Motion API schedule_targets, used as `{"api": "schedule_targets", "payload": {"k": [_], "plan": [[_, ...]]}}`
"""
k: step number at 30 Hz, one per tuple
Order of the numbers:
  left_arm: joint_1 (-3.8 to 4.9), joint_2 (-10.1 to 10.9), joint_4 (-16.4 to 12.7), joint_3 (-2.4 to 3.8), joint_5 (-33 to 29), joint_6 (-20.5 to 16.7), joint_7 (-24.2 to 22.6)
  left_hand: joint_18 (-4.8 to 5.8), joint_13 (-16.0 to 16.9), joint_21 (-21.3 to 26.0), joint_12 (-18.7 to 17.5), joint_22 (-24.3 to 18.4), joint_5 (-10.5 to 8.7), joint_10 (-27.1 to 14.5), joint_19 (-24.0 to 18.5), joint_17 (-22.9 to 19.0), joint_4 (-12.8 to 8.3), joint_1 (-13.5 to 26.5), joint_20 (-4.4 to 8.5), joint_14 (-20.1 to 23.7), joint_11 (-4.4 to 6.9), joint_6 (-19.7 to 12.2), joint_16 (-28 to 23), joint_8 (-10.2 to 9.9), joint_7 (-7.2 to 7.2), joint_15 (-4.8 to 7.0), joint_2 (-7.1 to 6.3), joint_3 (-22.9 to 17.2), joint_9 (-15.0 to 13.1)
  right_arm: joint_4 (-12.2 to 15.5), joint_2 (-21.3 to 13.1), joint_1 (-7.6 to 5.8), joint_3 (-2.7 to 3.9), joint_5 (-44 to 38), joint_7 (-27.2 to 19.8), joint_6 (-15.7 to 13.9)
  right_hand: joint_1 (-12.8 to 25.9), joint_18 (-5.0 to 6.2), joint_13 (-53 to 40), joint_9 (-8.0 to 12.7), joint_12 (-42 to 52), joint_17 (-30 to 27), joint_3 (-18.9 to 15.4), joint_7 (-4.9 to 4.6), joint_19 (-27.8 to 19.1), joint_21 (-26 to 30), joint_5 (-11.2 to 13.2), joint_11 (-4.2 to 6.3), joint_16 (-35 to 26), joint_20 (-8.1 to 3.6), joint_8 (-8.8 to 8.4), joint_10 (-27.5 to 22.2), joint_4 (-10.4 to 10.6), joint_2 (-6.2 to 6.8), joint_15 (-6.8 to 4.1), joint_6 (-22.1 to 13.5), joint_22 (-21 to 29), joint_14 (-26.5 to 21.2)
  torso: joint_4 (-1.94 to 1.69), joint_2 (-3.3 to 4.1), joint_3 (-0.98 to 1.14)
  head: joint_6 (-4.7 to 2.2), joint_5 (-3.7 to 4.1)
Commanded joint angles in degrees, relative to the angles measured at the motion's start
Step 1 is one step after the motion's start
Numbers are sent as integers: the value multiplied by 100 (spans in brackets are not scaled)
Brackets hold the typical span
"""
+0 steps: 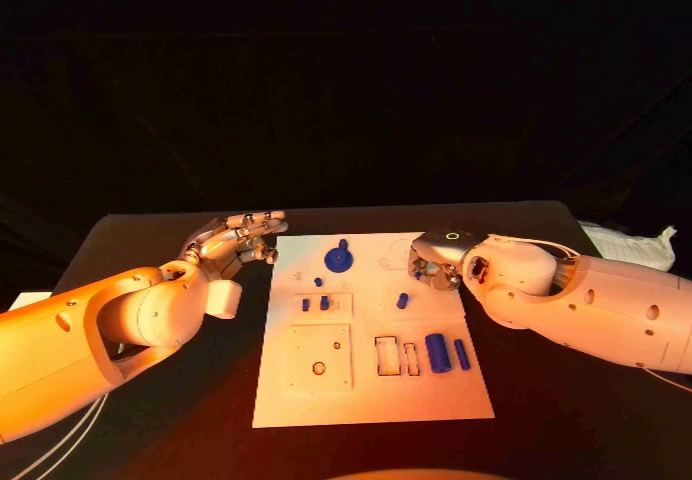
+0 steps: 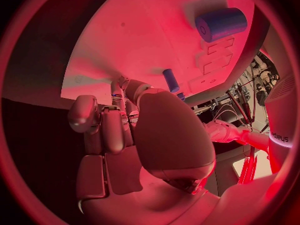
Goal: Assemble the parts on the task board
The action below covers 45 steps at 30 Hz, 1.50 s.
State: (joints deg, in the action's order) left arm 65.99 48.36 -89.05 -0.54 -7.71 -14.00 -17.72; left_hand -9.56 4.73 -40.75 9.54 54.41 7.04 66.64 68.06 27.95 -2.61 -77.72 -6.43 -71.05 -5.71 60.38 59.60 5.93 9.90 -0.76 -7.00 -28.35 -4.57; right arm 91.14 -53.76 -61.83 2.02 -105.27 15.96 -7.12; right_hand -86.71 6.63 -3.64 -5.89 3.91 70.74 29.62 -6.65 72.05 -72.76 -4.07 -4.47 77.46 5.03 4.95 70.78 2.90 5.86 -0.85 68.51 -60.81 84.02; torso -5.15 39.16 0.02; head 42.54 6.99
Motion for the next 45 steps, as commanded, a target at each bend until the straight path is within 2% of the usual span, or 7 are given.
{"api": "schedule_targets", "payload": {"k": [1,13,20,29,34,42,45], "plan": [[-1,1,-5,2,39,22,-17,-61,9,21,33,-6,2,-29,-36,-11,-19,-11,-15,46,8,8,-28,22,10,3,67,25,7,68,2,-3,10,-78,-48,-312,46,-43,-16,10,-19,3,62,-54,30,-18,-6,88,25,-2,-36,140,-27,-37,-14,-1,-9,262,1,1,0,-1,4],[-5,2,9,-3,44,21,-2,-67,8,60,43,-33,2,-40,-49,-46,-35,-31,-13,60,7,8,-45,28,11,3,69,32,8,313,-172,-48,58,70,-2,-543,177,-49,-15,-6,-27,5,152,-71,36,-45,64,75,33,10,-55,125,-66,0,-3,-3,-46,263,0,3,1,-22,11],[-9,17,8,-5,45,17,1,-70,8,80,44,-47,2,-44,-57,-53,-38,-33,-13,64,6,6,-49,28,12,3,69,34,8,609,-265,-61,73,238,1,-595,208,-50,-16,-12,-26,8,159,-73,37,-49,84,74,36,13,-56,124,-73,13,-1,2,-52,263,5,7,2,-17,-20],[-26,16,-1,-6,45,33,2,-73,7,101,46,-62,2,-53,-67,-69,-42,-38,-13,72,4,4,-58,29,14,2,68,38,9,1170,-121,-25,77,379,-98,-641,234,-50,-14,-15,-29,11,157,-79,36,-51,92,70,40,15,-59,115,-82,31,2,1,-55,264,-11,3,-3,30,-136],[-37,13,-12,-6,45,42,4,-73,7,101,46,-62,2,-53,-67,-69,-42,-38,-13,72,4,4,-58,29,14,2,68,38,9,1381,73,75,74,395,-146,-577,246,-48,-14,-17,-31,8,157,-85,30,-47,95,67,39,17,-62,108,-86,33,4,-3,-47,264,-8,1,-9,69,-248],[-43,9,-35,-7,46,53,3,-73,7,101,46,-62,2,-53,-67,-69,-42,-38,-13,72,4,4,-58,29,14,2,68,38,9,1425,380,361,64,415,-232,-493,252,-46,-13,-17,-33,4,159,-88,22,-40,96,64,36,18,-65,102,-90,31,6,-7,-34,263,-7,6,-19,119,-318],[-44,11,-40,-7,46,53,3,-73,7,101,46,-62,2,-53,-67,-69,-42,-38,-13,72,4,4,-58,29,14,2,68,38,9,1395,468,495,62,388,-263,-491,252,-46,-13,-17,-33,5,159,-88,23,-40,96,64,37,18,-66,101,-91,30,6,-8,-35,263,11,5,-17,127,-349]]}}
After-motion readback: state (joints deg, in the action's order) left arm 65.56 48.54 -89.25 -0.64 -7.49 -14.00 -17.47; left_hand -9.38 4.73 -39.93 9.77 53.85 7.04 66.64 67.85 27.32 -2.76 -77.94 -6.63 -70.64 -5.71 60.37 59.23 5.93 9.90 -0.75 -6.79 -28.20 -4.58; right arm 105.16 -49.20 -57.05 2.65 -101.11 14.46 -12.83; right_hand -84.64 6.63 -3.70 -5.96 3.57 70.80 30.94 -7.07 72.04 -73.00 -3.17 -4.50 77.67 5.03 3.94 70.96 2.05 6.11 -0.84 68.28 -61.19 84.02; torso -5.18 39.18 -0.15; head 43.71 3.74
